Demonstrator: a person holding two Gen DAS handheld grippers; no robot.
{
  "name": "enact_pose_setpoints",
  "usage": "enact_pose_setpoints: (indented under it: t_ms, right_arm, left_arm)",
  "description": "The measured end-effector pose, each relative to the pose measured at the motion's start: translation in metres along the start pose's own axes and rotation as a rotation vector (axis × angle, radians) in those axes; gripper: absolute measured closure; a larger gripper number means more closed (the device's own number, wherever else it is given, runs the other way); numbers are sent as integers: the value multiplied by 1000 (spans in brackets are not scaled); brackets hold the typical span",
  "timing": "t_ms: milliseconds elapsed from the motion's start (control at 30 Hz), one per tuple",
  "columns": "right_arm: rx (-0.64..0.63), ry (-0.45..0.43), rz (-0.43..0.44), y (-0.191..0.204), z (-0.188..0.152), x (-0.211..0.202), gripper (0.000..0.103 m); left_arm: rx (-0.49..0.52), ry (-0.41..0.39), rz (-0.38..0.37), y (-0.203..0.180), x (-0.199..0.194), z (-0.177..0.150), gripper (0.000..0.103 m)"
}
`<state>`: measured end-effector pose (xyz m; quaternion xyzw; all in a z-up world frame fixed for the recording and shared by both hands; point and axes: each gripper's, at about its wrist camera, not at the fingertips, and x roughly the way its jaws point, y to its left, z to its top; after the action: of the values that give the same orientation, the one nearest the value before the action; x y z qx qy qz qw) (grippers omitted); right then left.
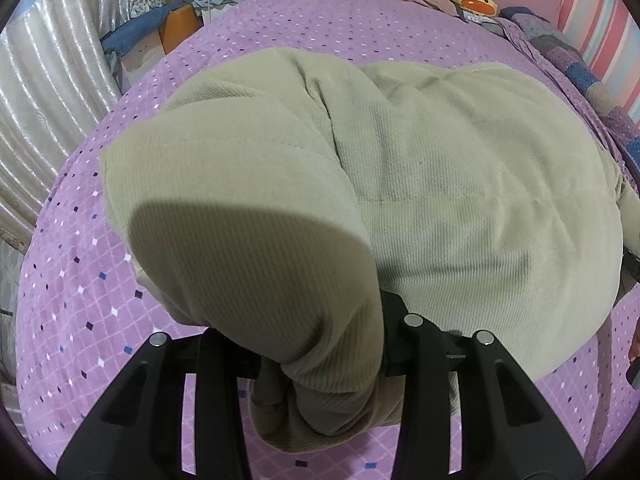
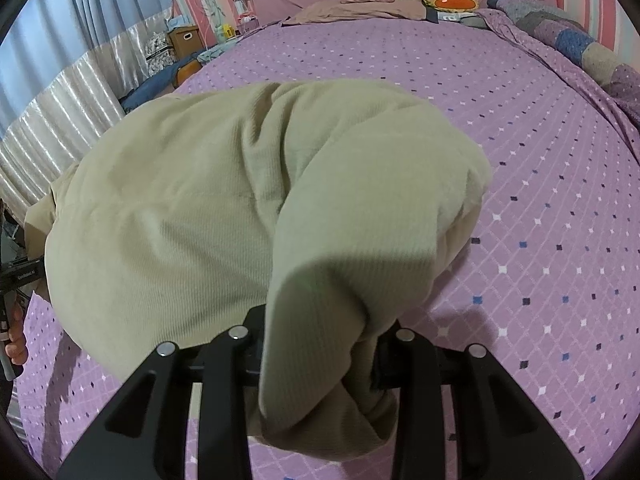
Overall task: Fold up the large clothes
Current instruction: 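Close both tools on the rolled jacket edge and lift it, then fold the gripped jacket edge over the bundle with both tools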
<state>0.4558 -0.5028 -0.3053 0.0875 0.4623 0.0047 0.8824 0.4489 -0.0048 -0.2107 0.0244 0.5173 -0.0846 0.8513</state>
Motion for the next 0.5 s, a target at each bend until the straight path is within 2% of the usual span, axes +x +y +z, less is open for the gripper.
enact_pose_setpoints:
  t_ms: [500]
  right_arm:
    - [32,18,31,-12,0,11,68]
  left_arm:
    - [19,-6,23,-11,4,-1,65]
